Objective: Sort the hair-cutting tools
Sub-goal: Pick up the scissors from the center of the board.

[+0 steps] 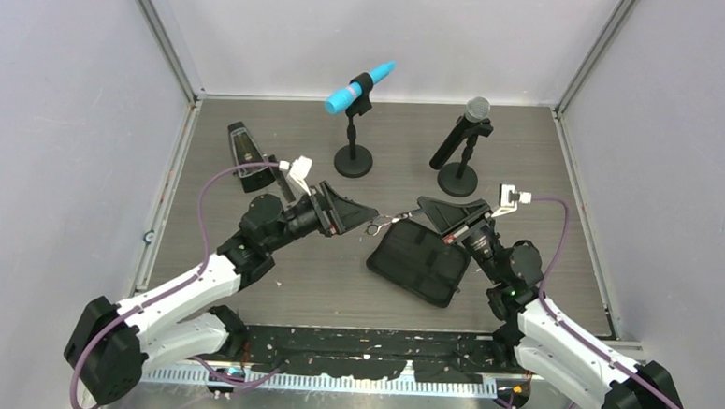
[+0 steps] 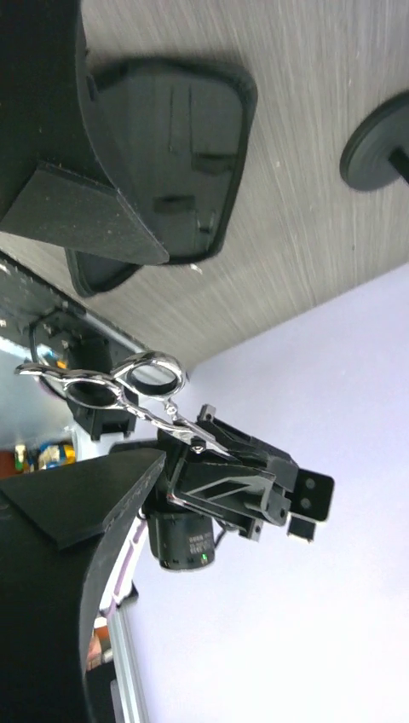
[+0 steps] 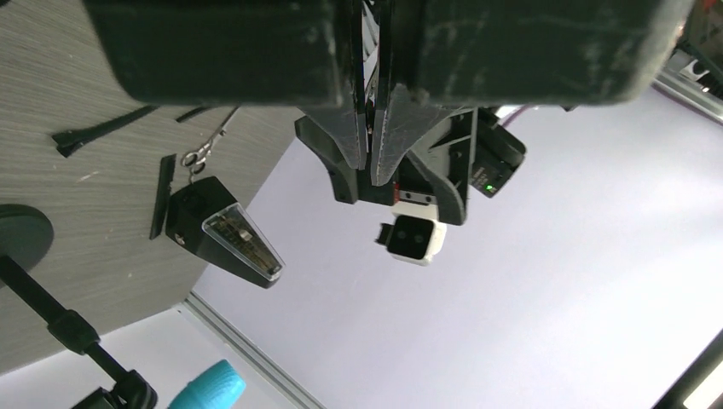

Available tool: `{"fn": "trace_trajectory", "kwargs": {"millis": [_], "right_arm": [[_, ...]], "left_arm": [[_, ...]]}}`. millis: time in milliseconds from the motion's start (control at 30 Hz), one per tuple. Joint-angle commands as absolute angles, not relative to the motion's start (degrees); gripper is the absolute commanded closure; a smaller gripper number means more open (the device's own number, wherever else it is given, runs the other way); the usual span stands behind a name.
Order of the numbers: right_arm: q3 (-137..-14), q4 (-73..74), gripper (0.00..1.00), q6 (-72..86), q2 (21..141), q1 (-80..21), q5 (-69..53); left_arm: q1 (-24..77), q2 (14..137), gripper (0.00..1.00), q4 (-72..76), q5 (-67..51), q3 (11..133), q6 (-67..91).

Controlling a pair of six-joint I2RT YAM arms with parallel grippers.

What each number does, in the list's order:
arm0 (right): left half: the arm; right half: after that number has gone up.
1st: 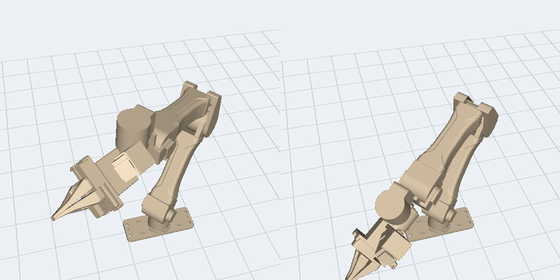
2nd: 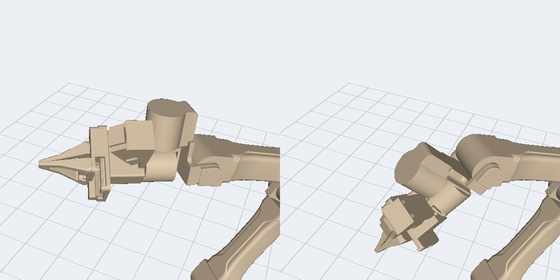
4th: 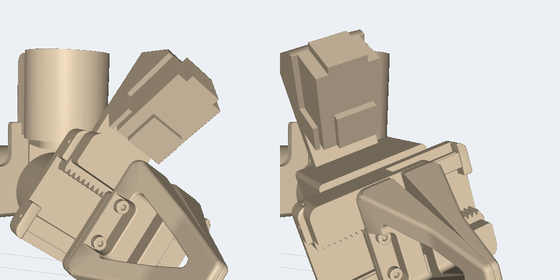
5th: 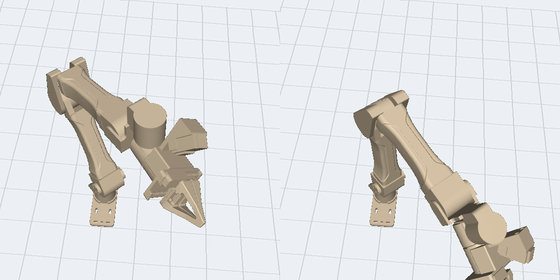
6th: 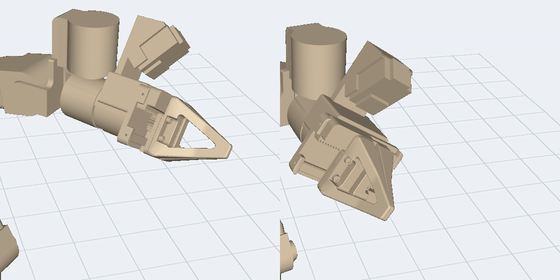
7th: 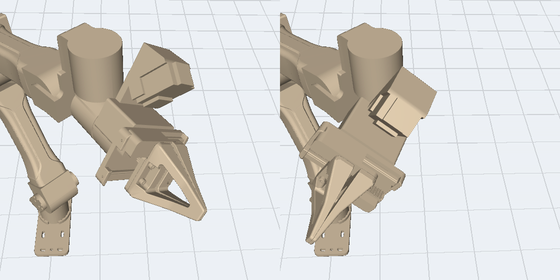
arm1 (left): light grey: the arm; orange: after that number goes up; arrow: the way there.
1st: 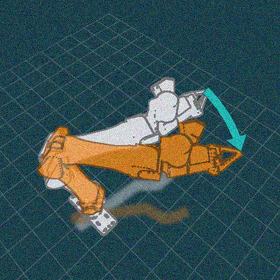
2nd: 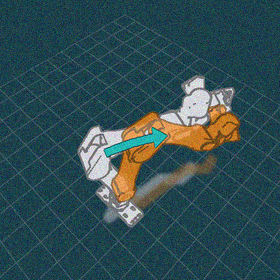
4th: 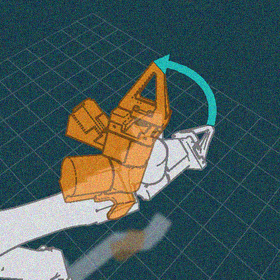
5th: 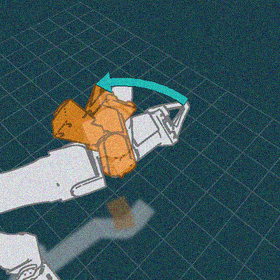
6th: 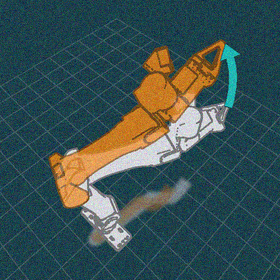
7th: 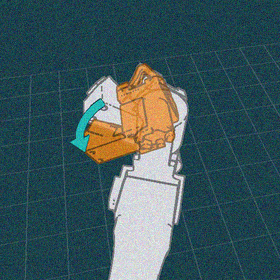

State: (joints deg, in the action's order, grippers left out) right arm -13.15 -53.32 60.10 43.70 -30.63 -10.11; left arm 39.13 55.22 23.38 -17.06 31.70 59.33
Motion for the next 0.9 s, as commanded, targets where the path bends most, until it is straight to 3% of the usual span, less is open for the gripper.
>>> {"fn": "trace_trajectory", "kwargs": {"millis": [0, 233, 533, 633, 867], "right_arm": [[-13.0, -60.5, 0.95, 62.4, 42.5, -30.5, -9.3], [-12.3, -62.1, 0.95, 63.0, 42.6, -30.5, -8.8], [-10.9, -63.6, 0.95, 63.3, 43.1, -30.5, -7.9], [-10.3, -64.5, 0.95, 63.7, 43.5, -30.5, -7.5], [-10.2, -67.0, 0.95, 63.9, 44.3, -30.5, -7.4]], "left_arm": [[39.4, 58.4, 0.23, 40.5, -19.5, 29.9, 67.6], [39.8, 62.3, 0.44, 49.7, -20.8, 29.3, 71.5], [40.0, 62.6, 0.81, 52.1, -21.0, 28.4, 72.6], [40.0, 62.6, 0.81, 52.3, -21.1, 28.1, 72.9], [40.8, 64.4, 0.71, 53.3, -22.7, 28.9, 73.6]]}}
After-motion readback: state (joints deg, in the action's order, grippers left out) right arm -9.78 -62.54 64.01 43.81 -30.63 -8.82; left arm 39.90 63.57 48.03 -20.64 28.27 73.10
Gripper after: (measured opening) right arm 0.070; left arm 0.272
